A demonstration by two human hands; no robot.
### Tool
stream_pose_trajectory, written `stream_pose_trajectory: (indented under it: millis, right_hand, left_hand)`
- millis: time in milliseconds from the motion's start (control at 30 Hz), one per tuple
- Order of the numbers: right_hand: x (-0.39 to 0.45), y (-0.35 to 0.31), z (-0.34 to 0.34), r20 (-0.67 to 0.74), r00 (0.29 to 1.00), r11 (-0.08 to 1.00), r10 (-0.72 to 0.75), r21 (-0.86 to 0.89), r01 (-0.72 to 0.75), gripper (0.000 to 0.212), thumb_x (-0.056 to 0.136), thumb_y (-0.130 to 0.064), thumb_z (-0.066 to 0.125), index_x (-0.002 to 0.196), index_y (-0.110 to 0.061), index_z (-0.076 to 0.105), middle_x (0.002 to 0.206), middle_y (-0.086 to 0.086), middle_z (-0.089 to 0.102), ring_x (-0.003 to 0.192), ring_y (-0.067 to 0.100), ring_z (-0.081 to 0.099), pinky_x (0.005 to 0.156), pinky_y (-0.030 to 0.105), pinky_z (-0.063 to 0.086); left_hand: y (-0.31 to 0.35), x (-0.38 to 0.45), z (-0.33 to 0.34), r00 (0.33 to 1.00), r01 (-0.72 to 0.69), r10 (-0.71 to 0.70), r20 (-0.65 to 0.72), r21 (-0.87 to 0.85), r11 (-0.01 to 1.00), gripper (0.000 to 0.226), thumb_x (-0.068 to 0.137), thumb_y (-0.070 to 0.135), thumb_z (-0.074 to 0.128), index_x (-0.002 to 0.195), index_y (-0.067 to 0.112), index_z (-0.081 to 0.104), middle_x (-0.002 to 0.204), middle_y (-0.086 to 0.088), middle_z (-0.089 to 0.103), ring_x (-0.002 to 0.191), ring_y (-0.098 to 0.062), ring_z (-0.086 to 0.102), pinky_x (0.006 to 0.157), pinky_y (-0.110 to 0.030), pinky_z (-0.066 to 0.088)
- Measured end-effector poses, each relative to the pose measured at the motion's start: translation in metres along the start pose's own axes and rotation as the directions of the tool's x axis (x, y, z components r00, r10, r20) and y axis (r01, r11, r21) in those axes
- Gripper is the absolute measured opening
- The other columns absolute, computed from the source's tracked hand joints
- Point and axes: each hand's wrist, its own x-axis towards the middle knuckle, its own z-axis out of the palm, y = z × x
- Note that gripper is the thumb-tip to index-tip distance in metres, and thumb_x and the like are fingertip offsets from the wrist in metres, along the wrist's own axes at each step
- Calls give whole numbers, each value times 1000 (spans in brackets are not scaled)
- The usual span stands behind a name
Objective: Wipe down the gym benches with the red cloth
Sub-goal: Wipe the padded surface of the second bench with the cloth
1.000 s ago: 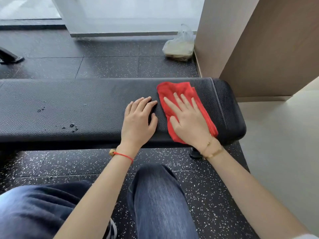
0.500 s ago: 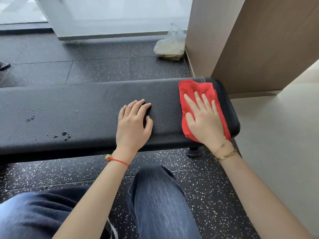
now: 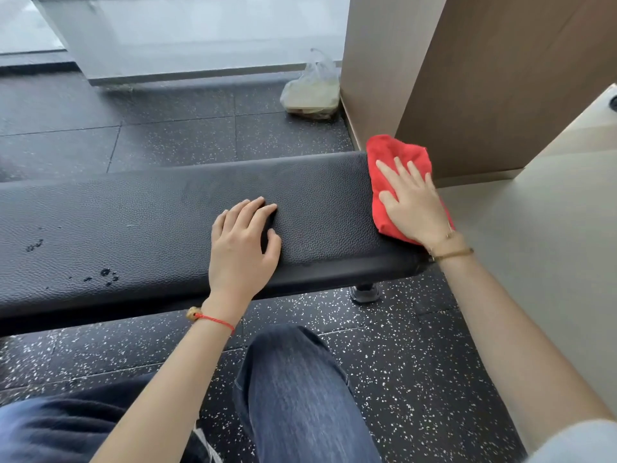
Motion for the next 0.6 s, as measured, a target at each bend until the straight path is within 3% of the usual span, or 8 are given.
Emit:
stream_pose_trajectory:
  millis: [133, 400, 600]
  right_hand:
    - [-43, 7, 6, -61, 998, 999, -36, -10, 35, 58, 97, -30, 41, 152, -38, 24, 162, 1, 19, 150, 23, 13, 122, 45, 4]
    - [24, -23, 2, 19, 1000, 999, 12, -44, -11, 56, 99, -31, 34, 154, -33, 21, 164, 3, 13, 151, 24, 10, 122, 47, 1]
    - [-55, -79, 21, -27, 980, 978, -199, -65, 197, 61, 92, -37, 30, 152, -34, 26, 161, 3, 23, 149, 24, 18, 123, 45, 4]
  left_hand:
    - [4, -1, 1, 1000, -2, 1, 27, 45, 999, 40, 96, 24, 49, 135, 17, 57, 145, -2, 53, 138, -24, 43, 119, -47, 26]
    - [7, -2, 0, 999, -2, -1, 45, 81, 997, 41, 96, 21, 48, 136, 15, 56, 146, -4, 52, 139, -26, 42, 120, -48, 25]
    - [9, -1, -2, 999, 8, -12, 53, 85, 996, 44, 95, 22, 41, 136, 15, 56, 147, -5, 51, 140, -26, 41, 120, -48, 24]
